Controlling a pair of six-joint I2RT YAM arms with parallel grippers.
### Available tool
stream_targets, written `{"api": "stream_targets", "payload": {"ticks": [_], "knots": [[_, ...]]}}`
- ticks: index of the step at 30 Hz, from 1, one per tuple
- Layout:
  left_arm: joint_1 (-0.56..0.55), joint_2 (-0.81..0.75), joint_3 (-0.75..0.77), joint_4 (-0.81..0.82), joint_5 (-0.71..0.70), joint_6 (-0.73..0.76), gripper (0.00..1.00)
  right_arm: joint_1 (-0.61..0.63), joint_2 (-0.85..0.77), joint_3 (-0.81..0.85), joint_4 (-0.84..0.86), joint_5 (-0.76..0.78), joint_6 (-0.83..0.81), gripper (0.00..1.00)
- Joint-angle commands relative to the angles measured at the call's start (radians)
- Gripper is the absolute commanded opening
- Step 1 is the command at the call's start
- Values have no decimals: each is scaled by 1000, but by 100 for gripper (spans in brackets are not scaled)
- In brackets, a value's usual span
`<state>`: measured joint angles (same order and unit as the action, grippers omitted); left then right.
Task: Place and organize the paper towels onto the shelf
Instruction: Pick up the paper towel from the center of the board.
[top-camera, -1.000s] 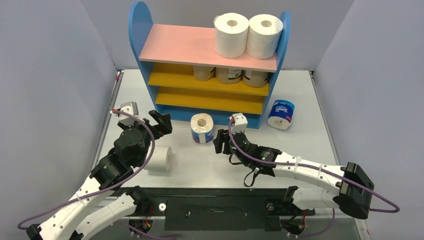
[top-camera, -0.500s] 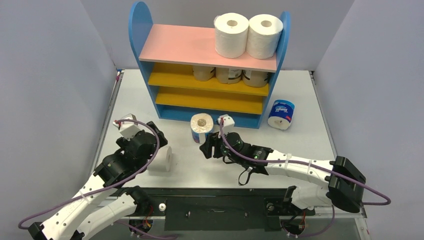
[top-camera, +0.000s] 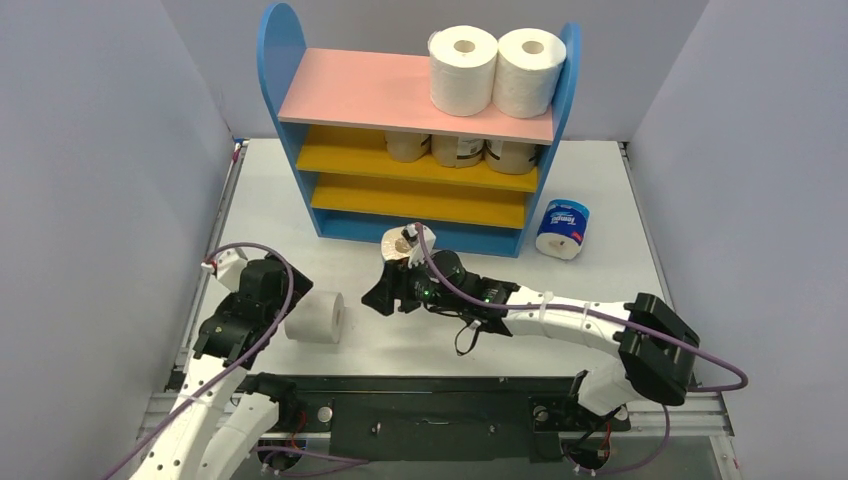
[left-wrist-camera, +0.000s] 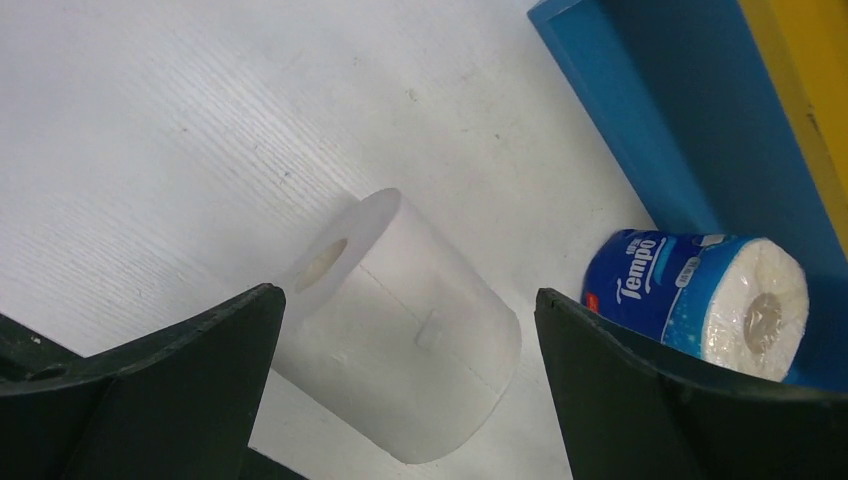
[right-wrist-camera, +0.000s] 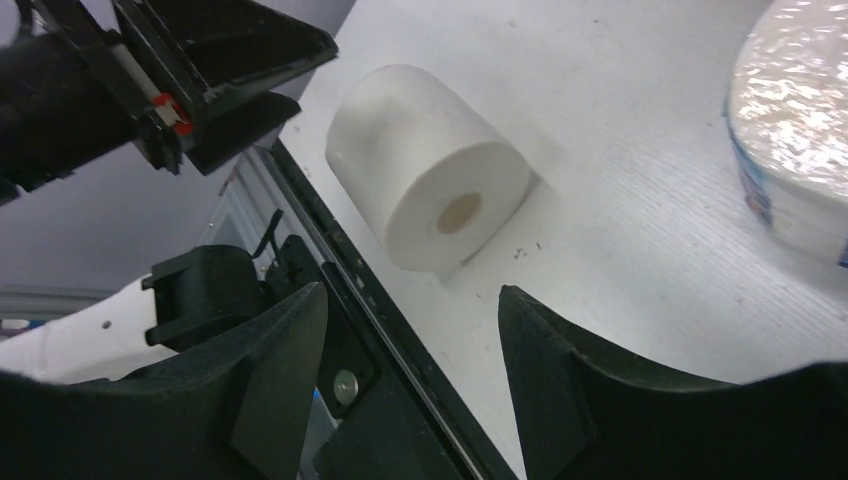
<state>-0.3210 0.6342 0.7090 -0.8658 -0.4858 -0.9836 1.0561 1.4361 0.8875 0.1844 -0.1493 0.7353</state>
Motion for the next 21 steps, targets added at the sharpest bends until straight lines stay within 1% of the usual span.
{"api": "stream_targets", "payload": {"ticks": [1, 2, 7, 9, 13, 14, 16, 18, 21], "knots": [[100, -3, -21, 77, 131, -14, 96, -23, 75, 59, 186, -144, 166, 60], [112, -9, -32, 78, 135, -19, 96, -24, 104, 64, 230, -158, 189, 61], [180, -46, -86, 85, 178, -59, 96, -27, 204, 93, 341, -224, 368, 62], [186, -54, -105, 73, 184, -70, 96, -25, 240, 92, 395, -231, 422, 62], [186, -84, -136, 62, 190, -85, 99, -17, 280, 91, 416, -222, 476, 64], [186, -91, -140, 62, 195, -87, 98, -13, 293, 96, 414, -213, 486, 64], [187, -98, -153, 66, 207, -88, 91, -8, 319, 104, 416, -209, 508, 64], [186, -107, -167, 72, 219, -92, 88, -5, 349, 111, 429, -204, 538, 64], [185, -120, -176, 71, 227, -92, 85, 2, 397, 119, 468, -200, 579, 64]]}}
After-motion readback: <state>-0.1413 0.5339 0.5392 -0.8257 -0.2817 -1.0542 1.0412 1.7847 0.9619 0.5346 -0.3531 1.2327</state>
